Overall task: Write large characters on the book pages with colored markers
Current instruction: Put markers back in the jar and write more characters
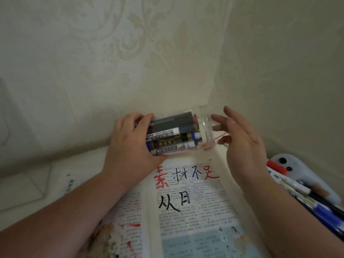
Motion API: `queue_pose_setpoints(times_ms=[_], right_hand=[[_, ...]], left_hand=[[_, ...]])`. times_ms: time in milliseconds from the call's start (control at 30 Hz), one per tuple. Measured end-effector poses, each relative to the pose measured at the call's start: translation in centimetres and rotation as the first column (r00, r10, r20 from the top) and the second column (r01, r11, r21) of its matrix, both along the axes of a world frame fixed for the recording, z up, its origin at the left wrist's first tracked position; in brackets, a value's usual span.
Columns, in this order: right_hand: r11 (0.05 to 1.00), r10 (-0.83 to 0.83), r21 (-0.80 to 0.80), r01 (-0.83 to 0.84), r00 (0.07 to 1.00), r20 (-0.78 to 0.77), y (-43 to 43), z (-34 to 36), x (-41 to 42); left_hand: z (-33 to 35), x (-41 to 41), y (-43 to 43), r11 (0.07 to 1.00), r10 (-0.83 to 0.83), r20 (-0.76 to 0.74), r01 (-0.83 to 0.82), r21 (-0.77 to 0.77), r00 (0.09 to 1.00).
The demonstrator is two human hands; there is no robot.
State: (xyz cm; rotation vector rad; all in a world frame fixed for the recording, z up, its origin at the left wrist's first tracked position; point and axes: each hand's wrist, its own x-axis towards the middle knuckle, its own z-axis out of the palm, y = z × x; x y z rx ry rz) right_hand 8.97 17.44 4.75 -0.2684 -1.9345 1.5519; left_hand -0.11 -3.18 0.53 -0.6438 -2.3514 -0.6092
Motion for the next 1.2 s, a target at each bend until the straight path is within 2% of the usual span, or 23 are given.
queue_pose_setpoints(times_ms=[67, 100, 167, 233, 333, 400, 467, 533, 600, 700, 767, 800, 867, 933, 1000, 1033, 1067, 1100, 1133, 1200], right_hand=[[0.991, -0.082, 0.108, 0.082, 0.997, -0.001, 1.0, 0.1, -0.2], [0.973, -0.116, 0.205, 0.102, 0.991, 0.061, 1.4, 0.0, -0.5], [0.912, -0.157, 0.408, 0.04, 0.953, 0.259, 2.1, -0.8, -1.1], [0.827, -0.172, 0.554, -0.094, 0.896, 0.409, 2.3, -1.8, -1.7], [0.717, -0.139, 0.628, -0.303, 0.821, 0.554, 2.4, -2.7, -2.6], [0.642, -0.142, 0.644, -0.416, 0.761, 0.633, 2.2, -2.6, -2.7], [0.592, -0.176, 0.652, -0.474, 0.713, 0.679, 1.8, -2.5, -2.7], [0.564, -0.202, 0.684, -0.462, 0.726, 0.657, 1.5, -2.6, -2.8], [0.586, -0.211, 0.71, -0.392, 0.772, 0.6, 1.3, -3.0, -3.0], [0.657, -0.213, 0.702, -0.274, 0.827, 0.521, 1.4, -3.3, -3.1], [0.685, -0.216, 0.707, -0.173, 0.879, 0.425, 1.6, -3.0, -3.0], [0.71, -0.214, 0.696, -0.107, 0.909, 0.358, 1.6, -2.6, -2.9], [0.77, -0.205, 0.637, 0.02, 0.954, 0.218, 1.5, -1.7, -2.4], [0.814, -0.147, 0.576, 0.073, 0.986, 0.083, 0.9, -1.1, -1.4], [0.809, -0.01, 0.587, 0.024, 1.0, -0.026, -0.3, -0.9, -0.2], [0.793, 0.074, 0.608, -0.029, 0.996, -0.049, -1.1, -0.9, 0.4], [0.763, 0.16, 0.64, -0.088, 0.986, -0.055, -1.8, -0.9, 1.0], [0.718, 0.243, 0.68, -0.15, 0.969, -0.043, -2.4, -0.8, 1.5], [0.661, 0.316, 0.717, -0.221, 0.949, 0.001, -2.9, -0.6, 2.1], [0.518, 0.431, 0.752, -0.407, 0.884, 0.181, -3.2, 0.0, 2.9]], left_hand=[[0.2, -0.1, -0.3, 0.997, 0.024, 0.057, -0.028, 0.069, 0.998], [0.3, -0.1, -0.4, 0.993, 0.033, 0.091, -0.043, 0.11, 0.995], [0.0, -0.6, -0.8, 0.977, 0.032, 0.18, -0.068, 0.202, 0.983], [-0.3, -1.2, -1.1, 0.951, 0.02, 0.272, -0.102, 0.291, 0.962], [-0.8, -1.7, -1.3, 0.924, -0.069, 0.417, -0.099, 0.37, 0.906], [-1.1, -2.0, -1.4, 0.931, -0.093, 0.454, -0.084, 0.355, 0.886], [-1.4, -2.5, -1.5, 0.948, -0.03, 0.455, -0.119, 0.295, 0.89], [-1.5, -2.8, -1.6, 0.948, 0.058, 0.414, -0.18, 0.262, 0.908], [-0.9, -2.3, -1.6, 0.923, 0.079, 0.314, -0.188, 0.334, 0.946], [0.5, -0.7, -1.8, 0.855, 0.034, -0.026, -0.016, 0.518, 0.999], [1.6, 0.1, -2.2, 0.867, -0.052, -0.3, 0.192, 0.46, 0.952], [2.0, 0.5, -2.2, 0.879, -0.13, -0.378, 0.283, 0.384, 0.917], [2.3, 1.5, -1.9, 0.869, -0.331, -0.413, 0.444, 0.217, 0.849], [1.6, 2.0, -1.2, 0.828, -0.49, -0.237, 0.533, 0.175, 0.839], [0.8, 2.2, -0.3, 0.79, -0.572, 0.124, 0.504, 0.349, 0.811], [0.7, 2.3, 0.1, 0.751, -0.623, 0.302, 0.444, 0.488, 0.722], [0.9, 2.5, 0.6, 0.697, -0.683, 0.419, 0.362, 0.619, 0.598], [0.9, 2.6, 1.1, 0.643, -0.735, 0.471, 0.28, 0.713, 0.487], [0.9, 2.8, 1.4, 0.605, -0.768, 0.484, 0.225, 0.764, 0.42], [0.8, 3.1, 2.0, 0.565, -0.803, 0.481, 0.189, 0.803, 0.352]])
